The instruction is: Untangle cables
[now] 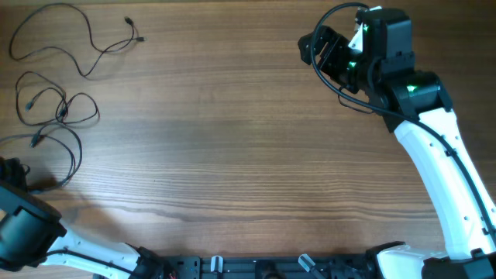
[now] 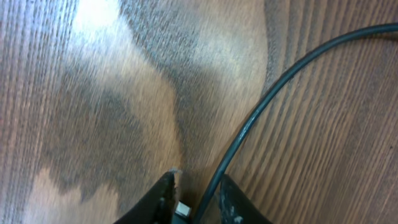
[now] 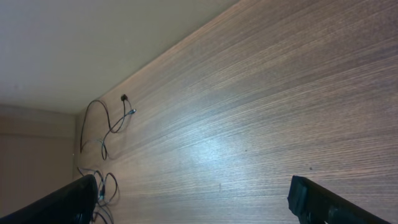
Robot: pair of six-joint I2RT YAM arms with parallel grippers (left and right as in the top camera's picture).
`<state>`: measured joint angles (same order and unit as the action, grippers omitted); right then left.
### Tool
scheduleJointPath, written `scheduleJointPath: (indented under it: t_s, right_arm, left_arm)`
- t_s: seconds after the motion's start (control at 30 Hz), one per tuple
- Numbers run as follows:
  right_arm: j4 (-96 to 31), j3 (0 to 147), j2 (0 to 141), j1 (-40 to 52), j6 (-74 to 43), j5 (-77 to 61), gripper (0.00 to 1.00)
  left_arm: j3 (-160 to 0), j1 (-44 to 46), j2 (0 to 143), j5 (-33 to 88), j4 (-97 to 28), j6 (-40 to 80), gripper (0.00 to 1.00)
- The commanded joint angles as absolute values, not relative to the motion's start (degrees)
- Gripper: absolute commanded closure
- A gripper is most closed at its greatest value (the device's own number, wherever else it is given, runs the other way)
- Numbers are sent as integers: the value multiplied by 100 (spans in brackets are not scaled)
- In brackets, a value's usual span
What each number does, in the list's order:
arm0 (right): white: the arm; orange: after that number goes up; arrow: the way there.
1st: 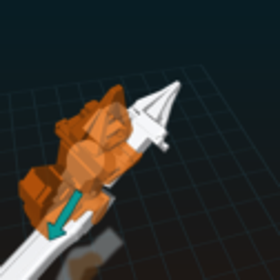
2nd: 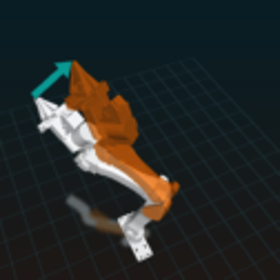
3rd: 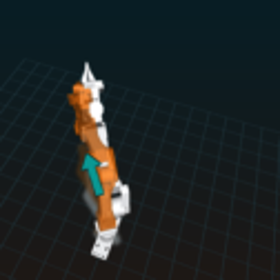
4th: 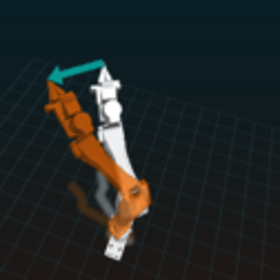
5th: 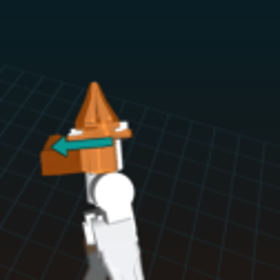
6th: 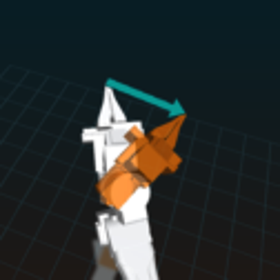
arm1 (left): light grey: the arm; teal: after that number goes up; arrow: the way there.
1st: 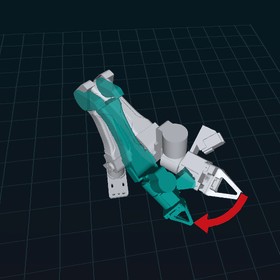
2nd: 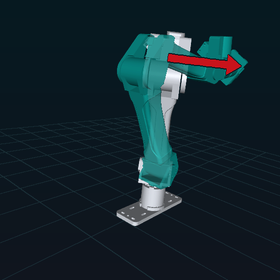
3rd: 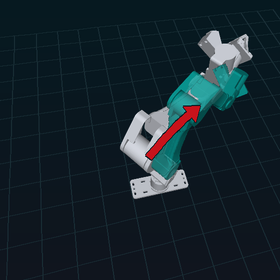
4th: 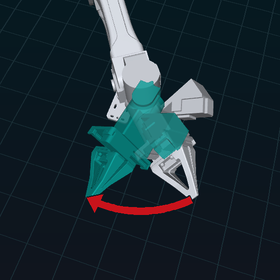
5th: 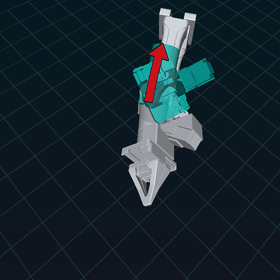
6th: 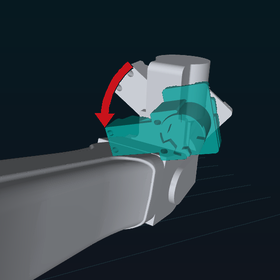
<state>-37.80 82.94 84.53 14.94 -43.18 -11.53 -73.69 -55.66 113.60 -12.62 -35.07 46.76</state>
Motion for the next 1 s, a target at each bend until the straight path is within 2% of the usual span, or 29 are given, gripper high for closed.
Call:
scheduleJointPath:
  t_s: [0.0, 0.23, 0.33, 0.4, 0.43, 0.63, 0.9, 0.97]
  right_arm:
    - [-3870, 8313, 8519, 1492, -4217, -1203, 0]
    - [-3907, 8313, 8519, 1494, -4222, -1203, 0]
    - [-3907, 8313, 8519, 1492, -4241, -1203, 0]
    - [-3907, 8313, 8519, 1492, -4241, -1203, 0]
    - [-3909, 8313, 8519, 1492, -4237, -1203, 0]
    - [-3994, 8313, 8519, 1492, -4209, -1203, 0]
    - [-3975, 8313, 8519, 1492, -4213, -1201, 0]
    - [-3972, 8313, 8519, 1492, -4215, -1201, 0]
  left_arm:
    - [-7332, -5572, 11513, -1339, -3430, 4644, 78]
    - [-7332, -5572, 11747, -1334, -3308, 4517, 75]
    - [-7332, -5572, 11747, -1337, -3323, 4515, 77]
    - [-7334, -5575, 11747, -1339, -3409, 4515, 93]
    - [-7334, -5579, 11747, -1337, -3430, 4517, 96]
    - [-7341, -5666, 11686, -1374, -3557, 4519, 96]
    - [-7352, -6311, 11301, -1957, -3645, 4493, 96]
    - [-7352, -6375, 11281, -1846, -3437, 3983, 96]
